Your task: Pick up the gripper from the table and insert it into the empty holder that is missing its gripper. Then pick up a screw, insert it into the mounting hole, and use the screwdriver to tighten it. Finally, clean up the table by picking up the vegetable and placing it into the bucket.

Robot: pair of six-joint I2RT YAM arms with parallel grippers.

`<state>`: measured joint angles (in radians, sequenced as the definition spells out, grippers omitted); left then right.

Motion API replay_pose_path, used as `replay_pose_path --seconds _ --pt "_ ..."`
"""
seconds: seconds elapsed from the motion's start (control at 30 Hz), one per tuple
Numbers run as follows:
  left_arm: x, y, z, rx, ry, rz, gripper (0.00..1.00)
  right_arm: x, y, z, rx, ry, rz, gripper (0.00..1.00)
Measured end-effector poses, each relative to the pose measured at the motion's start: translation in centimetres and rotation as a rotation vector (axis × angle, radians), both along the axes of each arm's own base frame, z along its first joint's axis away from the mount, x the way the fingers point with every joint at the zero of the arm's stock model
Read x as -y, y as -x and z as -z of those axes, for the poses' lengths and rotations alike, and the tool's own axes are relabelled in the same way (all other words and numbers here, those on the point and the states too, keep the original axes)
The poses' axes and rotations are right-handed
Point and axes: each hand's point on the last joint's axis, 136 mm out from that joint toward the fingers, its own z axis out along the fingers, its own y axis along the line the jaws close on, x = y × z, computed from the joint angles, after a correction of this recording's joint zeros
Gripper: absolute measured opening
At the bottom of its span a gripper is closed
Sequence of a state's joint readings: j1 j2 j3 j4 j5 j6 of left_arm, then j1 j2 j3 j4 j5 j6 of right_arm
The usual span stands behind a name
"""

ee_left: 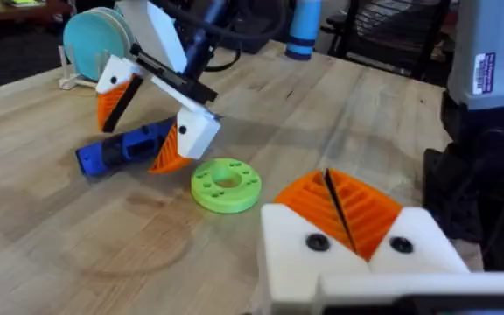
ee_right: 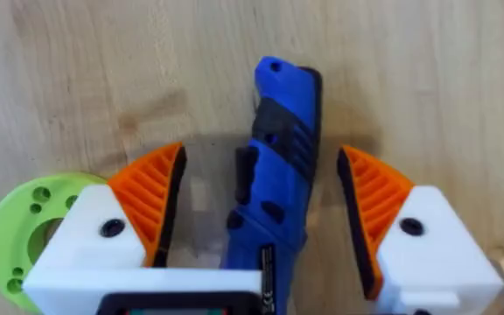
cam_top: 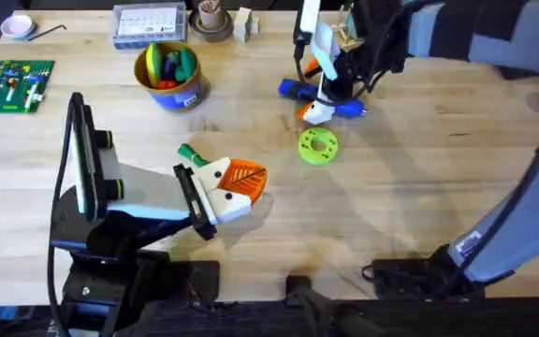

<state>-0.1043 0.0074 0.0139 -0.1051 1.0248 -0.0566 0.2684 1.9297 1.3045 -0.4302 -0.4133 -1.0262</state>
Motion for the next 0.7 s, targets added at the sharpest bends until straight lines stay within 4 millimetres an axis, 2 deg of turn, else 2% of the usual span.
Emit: replay_pose_path --seconds 0.1,0.23,0.33,0.4,0.47,0.5,0.53,0.57,0.7 --pt "0.0 0.0 0.0 0.0 0.0 0.0 0.004 -0.1 -0.2 -2.5 0.052 -0.018 0.008 0.994" --pt "0.0 0.0 0.0 0.0 0.0 0.0 0.005 0.0 -0.1 -8.2 0.171 -0.056 0.015 0.993" --pt "0.0 0.0 0.0 0.0 0.0 0.0 0.113 0.2 0.6 -12.8 0.257 -0.089 0.029 0.992" --pt "0.0 0.0 0.0 0.003 -0.001 0.0 0.23 0.6 1.2 -15.5 0.304 -0.114 0.048 0.993" --pt "0.0 0.0 0.0 0.003 -0.001 0.0 0.458 1.1 1.9 -17.7 0.334 -0.136 0.074 0.995" --pt "0.0 0.0 0.0 0.003 -0.002 0.0 0.898 2.4 2.9 -20.0 0.35 -0.159 0.126 0.994" --pt "0.0 0.0 0.0 0.003 -0.001 0.0 0.969 2.9 3.3 -20.5 0.348 -0.165 0.144 0.994" --pt "0.0 0.0 0.0 0.003 -0.001 0.0 0.986 3.4 3.7 -21.0 0.346 -0.17 0.163 0.994" --pt "0.0 0.0 0.0 0.003 -0.001 0.0 0.994 4.7 5.9 -22.6 0.327 -0.184 0.216 0.994"
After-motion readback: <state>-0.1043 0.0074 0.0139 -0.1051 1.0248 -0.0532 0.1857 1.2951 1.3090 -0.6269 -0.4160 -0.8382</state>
